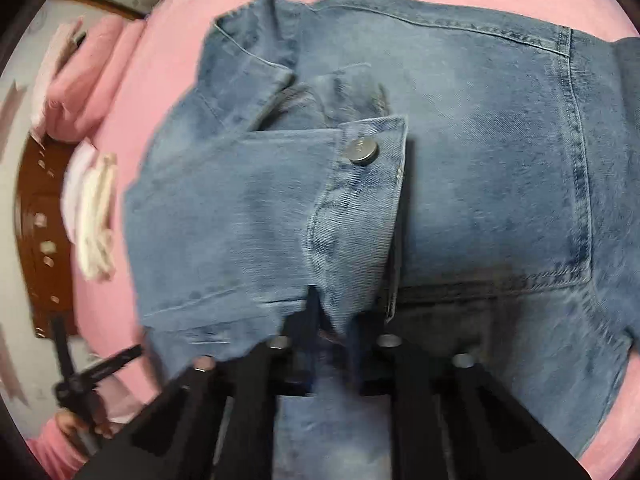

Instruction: Fold large clothes

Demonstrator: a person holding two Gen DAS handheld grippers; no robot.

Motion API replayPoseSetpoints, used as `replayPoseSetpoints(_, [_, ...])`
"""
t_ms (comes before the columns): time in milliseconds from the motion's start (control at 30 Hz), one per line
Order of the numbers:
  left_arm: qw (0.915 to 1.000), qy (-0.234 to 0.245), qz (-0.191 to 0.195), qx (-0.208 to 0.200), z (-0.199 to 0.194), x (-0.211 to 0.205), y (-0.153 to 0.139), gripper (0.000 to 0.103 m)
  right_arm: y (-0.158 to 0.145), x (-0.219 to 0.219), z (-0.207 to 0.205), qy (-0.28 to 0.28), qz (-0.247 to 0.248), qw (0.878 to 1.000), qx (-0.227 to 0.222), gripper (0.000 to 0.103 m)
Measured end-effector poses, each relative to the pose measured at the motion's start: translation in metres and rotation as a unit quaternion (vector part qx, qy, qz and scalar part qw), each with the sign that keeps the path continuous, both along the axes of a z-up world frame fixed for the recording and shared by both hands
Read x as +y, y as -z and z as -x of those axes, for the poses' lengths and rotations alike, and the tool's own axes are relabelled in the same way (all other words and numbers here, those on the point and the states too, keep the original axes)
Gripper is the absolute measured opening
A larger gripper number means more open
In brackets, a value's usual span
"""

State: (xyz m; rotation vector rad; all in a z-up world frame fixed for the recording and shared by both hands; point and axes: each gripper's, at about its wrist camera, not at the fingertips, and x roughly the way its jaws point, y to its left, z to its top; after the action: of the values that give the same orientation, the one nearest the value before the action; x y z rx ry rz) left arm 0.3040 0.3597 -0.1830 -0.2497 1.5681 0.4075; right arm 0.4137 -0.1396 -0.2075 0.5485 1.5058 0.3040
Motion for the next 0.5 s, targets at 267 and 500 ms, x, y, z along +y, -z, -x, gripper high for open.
replayPoseSetpoints(267, [0.9991,0.001,0.023,-0.035,-0.021,-0.009,-0.031,0.059,-0.053,-0.041,0.021,0.099,-0.065,0.993,0.004,0.005])
replayPoseSetpoints(500, [0.9998,0.018,0.008,0.002,-0.026,-0.005,-0.006,0.058,-0.032,-0.035,0.024,0.024,0.178,0.984,-0.011,0.011])
